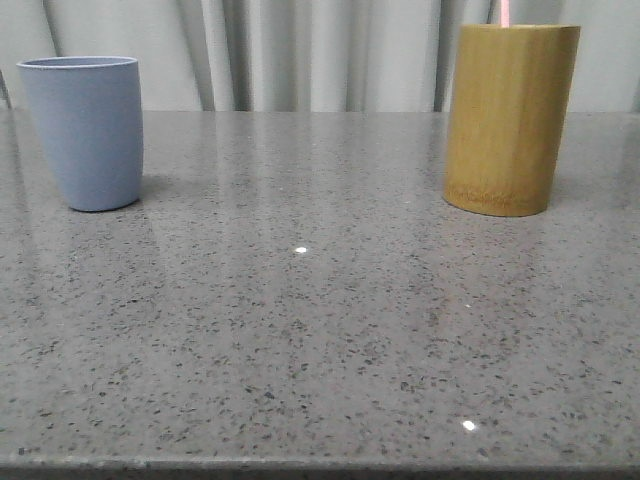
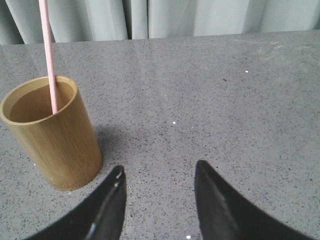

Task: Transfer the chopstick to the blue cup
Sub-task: 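Move the left gripper over the light blue cup's rim, then grip the blue cup rim with the left gripper and slide it toward the bamboo holder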

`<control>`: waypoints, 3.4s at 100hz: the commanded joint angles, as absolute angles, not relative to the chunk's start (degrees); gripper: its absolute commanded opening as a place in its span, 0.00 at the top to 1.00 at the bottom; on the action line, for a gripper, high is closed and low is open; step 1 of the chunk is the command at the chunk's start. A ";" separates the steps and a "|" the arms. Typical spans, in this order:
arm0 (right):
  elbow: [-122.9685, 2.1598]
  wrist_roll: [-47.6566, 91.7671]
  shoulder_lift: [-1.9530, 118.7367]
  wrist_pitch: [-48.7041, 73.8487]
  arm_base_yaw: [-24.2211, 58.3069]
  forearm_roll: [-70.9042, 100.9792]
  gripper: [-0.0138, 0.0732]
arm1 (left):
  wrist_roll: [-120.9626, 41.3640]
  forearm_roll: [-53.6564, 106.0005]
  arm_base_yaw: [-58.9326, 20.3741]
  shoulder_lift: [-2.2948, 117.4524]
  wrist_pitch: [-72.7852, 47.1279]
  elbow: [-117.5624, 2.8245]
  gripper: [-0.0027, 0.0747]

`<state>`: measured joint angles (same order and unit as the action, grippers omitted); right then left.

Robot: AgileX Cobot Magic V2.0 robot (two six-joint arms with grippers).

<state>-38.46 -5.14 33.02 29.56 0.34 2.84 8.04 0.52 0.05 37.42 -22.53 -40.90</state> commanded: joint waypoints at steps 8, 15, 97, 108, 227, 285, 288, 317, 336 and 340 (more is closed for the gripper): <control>-40.73 -4.92 33.61 25.41 0.00 2.42 0.44 | 7.39 0.90 -0.27 39.49 -21.57 -44.64 0.45; -40.73 -4.92 33.61 25.41 0.00 2.42 0.44 | 6.82 0.90 -1.25 41.40 -24.22 -46.75 0.45; -40.73 -4.92 33.61 25.36 0.00 2.42 0.44 | 3.75 2.62 -14.56 83.98 -54.69 -86.50 0.46; -40.73 -4.92 33.61 25.36 0.00 2.42 0.44 | 3.75 3.00 -14.56 88.33 -58.18 -89.29 0.46; -40.73 -4.92 33.61 25.42 0.00 2.42 0.44 | 3.75 7.14 -18.37 97.98 -63.50 -97.13 0.99; -40.73 -4.92 33.61 25.53 0.00 2.42 0.44 | 3.75 7.88 -28.68 107.28 -66.53 -110.09 0.99; -40.73 -4.92 33.61 25.53 0.00 2.42 0.44 | 3.75 8.00 -28.75 107.28 -66.53 -110.09 0.99; -40.73 -4.92 33.61 25.53 0.00 2.42 0.44 | 3.75 8.14 -28.75 107.28 -67.80 -110.09 0.99; -40.73 -4.92 33.61 25.59 0.00 2.42 0.44 | 3.75 8.35 -28.75 107.28 -67.80 -110.09 0.85; -40.73 -4.92 33.61 25.59 0.00 2.42 0.44 | 3.75 8.35 -28.75 107.28 -67.80 -110.14 0.80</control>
<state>-38.46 -5.14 33.02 29.56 0.34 2.84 3.51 7.28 -28.33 110.54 -69.24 -108.14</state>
